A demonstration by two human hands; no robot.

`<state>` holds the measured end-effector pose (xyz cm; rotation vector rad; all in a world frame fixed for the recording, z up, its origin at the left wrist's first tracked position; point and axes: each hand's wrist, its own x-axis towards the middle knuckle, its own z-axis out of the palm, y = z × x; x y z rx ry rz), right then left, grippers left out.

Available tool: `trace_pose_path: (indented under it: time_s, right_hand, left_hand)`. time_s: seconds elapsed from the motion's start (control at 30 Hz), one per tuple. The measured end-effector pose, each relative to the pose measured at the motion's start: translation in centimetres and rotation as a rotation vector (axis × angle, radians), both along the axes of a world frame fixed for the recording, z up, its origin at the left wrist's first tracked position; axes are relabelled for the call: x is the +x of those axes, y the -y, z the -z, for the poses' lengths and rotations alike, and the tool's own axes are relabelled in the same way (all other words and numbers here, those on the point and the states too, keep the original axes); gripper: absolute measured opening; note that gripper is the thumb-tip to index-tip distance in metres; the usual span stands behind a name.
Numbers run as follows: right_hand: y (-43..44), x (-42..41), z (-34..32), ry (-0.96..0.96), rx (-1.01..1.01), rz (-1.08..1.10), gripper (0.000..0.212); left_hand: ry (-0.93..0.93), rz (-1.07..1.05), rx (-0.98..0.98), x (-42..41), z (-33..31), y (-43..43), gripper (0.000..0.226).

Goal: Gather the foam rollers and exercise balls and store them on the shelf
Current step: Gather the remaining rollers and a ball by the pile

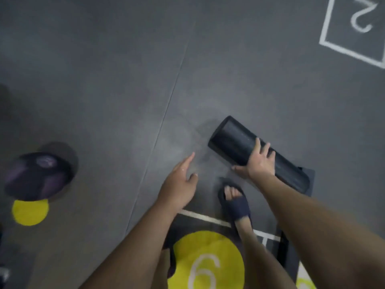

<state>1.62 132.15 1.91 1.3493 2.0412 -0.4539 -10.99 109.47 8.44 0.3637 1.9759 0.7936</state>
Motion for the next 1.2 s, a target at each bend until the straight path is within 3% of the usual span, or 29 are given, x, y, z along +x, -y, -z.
trace_pose_path:
  time_s: [0.07, 0.17, 0.33, 0.43, 0.57, 0.73, 0.87, 0.97, 1.03, 1.1, 1.2]
  right_hand:
    - [-4.6, -1.9, 3.6, 0.139, -0.019, -0.098, 0.152]
    - [-9.5, -2.1, 9.6, 0.203, -0.118, -0.198, 0.168]
    - [-11.9, -0.2, 11.6, 0.01, -0.181, -0.374, 0.16]
    - [-10.4, -1.2, 7.0, -0.105, -0.244, -0.3, 0.157]
    - [-6.8, -7.7, -4.4, -0.235, -0.436, -0.243, 0.155]
    - [-2.7, -22.8, -14.7, -0.381, -0.565, -0.135, 0.155]
    - [1.5, -37.9, -18.6, -0.462, -0.585, -0.102, 0.16]
    - [4.9, -49.7, -20.0, -0.479, -0.588, -0.141, 0.16]
    - [7.4, -58.2, -20.7, -0.477, -0.586, -0.139, 0.16]
    - [10.1, -66.6, -20.8, -0.502, -0.599, -0.133, 0.157]
    - [14.5, -77.0, -21.8, -0.479, -0.668, -0.188, 0.155]
  left_hand:
    - [-0.002, 0.009, -0.022, -0.8, 4.5, -3.8, 0.059]
    - [0.04, -0.073, -0.014, -0.7, 11.3, -9.1, 0.059]
    - [0.217, -0.327, -0.141, 4.1, 17.1, -11.4, 0.065]
    - [0.35, -0.479, -0.225, 6.0, 12.5, -11.5, 0.073]
    - [0.475, -0.746, -0.052, 1.9, 1.2, -11.3, 0.072]
    - [0.427, -0.91, 0.105, -9.6, -8.3, -7.7, 0.1]
    - [0.338, -1.072, 0.206, -21.4, -11.4, -5.4, 0.1]
    - [0.255, -1.042, 0.178, -30.3, -11.9, -2.4, 0.097]
    - [0.176, -0.954, 0.092, -37.1, -12.2, -0.2, 0.118]
    - [0.097, -0.887, 0.028, -43.9, -11.2, 2.3, 0.153]
    - [0.087, -0.97, 0.009, -53.4, -11.4, 6.0, 0.164]
